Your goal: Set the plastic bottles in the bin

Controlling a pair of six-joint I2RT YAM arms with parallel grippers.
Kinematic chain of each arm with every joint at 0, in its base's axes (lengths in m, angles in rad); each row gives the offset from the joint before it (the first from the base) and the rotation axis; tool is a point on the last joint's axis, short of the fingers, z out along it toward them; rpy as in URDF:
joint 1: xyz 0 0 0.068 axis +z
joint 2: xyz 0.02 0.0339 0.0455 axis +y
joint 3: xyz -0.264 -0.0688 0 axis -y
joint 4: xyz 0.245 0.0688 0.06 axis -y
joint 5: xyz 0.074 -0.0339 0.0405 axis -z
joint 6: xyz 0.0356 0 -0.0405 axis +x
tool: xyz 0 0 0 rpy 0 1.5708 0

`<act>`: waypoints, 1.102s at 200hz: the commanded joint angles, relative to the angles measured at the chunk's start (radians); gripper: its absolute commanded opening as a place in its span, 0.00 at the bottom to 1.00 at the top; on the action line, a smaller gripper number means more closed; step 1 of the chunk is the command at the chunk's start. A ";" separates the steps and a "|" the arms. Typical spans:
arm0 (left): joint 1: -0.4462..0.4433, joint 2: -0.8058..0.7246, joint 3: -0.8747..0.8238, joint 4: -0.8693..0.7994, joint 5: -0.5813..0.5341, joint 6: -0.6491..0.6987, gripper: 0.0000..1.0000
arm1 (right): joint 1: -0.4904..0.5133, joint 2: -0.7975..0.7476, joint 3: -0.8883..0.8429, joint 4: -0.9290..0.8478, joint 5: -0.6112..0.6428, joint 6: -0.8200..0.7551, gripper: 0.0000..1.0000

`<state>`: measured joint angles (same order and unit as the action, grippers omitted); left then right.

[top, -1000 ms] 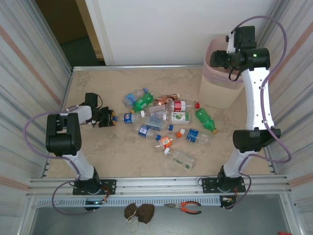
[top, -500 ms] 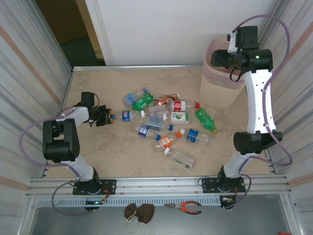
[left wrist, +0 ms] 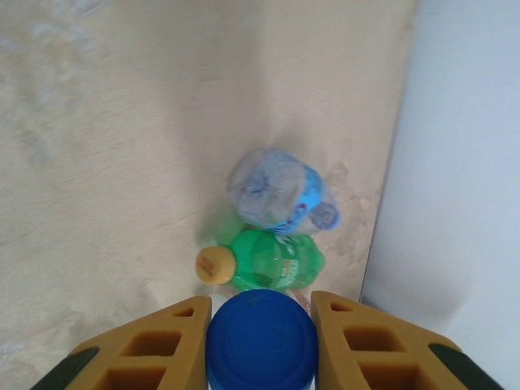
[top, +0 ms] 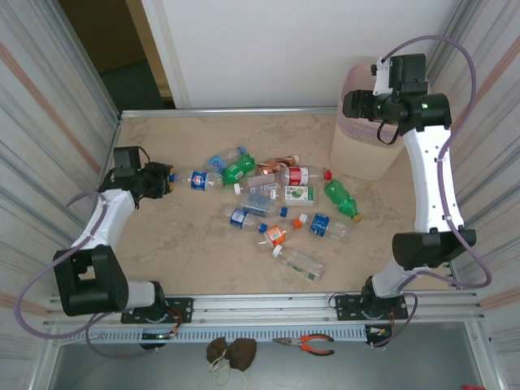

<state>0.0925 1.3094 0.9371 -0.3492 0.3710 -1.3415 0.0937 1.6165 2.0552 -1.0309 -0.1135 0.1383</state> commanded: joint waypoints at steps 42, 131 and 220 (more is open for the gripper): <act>-0.011 -0.123 0.114 0.174 0.024 0.330 0.00 | 0.023 -0.194 -0.310 0.382 -0.348 -0.012 0.73; -0.133 -0.195 0.172 0.489 0.257 0.600 0.00 | 0.147 -0.367 -0.581 0.751 -0.733 0.003 0.74; -0.251 -0.267 0.214 0.658 0.566 0.844 0.00 | 0.407 -0.422 -0.583 0.686 -0.766 -0.176 0.76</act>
<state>-0.1265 1.0969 1.1175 0.2241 0.8143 -0.6106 0.4473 1.2251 1.4666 -0.3336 -0.8650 0.0540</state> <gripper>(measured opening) 0.296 0.761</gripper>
